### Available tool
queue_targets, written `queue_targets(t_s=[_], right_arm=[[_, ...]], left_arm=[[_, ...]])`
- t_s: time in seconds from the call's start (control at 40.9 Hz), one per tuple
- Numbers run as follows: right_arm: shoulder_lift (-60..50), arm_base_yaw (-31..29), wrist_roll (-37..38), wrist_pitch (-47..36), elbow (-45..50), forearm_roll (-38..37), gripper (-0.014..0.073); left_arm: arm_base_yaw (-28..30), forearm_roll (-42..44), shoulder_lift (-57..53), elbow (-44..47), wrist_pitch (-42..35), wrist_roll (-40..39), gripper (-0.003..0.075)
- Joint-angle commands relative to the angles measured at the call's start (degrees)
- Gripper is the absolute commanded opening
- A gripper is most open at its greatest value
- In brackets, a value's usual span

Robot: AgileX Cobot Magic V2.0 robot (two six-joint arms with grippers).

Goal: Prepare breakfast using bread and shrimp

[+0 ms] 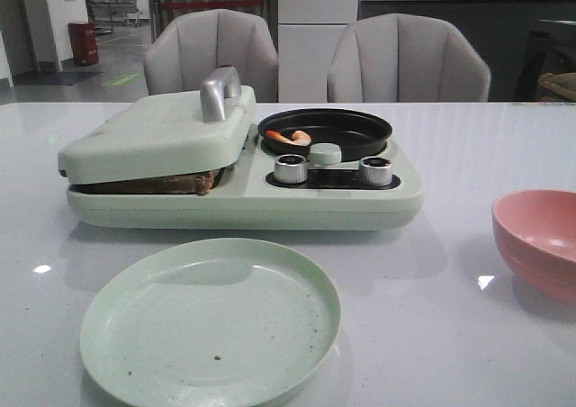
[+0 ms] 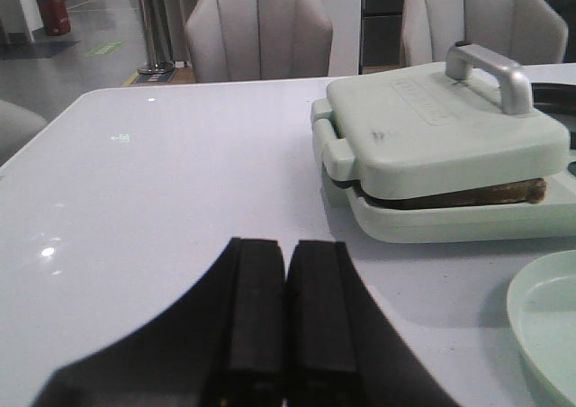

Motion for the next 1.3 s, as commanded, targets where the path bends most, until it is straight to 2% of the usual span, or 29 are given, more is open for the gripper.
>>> queue_targets(t_s=[0.0,0.147,0.318,0.514,1.273], right_arm=[[0.46,0.08,-0.66,-3.87,-1.66,-0.76,0.0037],[0.46,0.08,-0.66,-3.87,-1.66,-0.76,0.0037],[0.46,0.08,-0.66,-3.87,-1.66,-0.76,0.0037],[0.46,0.08,-0.66,-3.87,-1.66,-0.76,0.0037],[0.46,0.03,-0.66,-3.87,-1.66,-0.76,0.0037]], left_arm=[[1.25,-2.31,-1.14,1.82,-9.57,-2.07,0.0102],[1.26,1.64,-1.14,1.69,-9.4,-3.78,0.0102],[1.26,1.64,-1.14,1.69,-9.53,-3.78,0.0102],[1.34,1.64,-1.14,1.69,-13.58,-3.78,0.0101],[-0.02,1.2,-1.14,1.69,-13.24,-1.74,0.0101]])
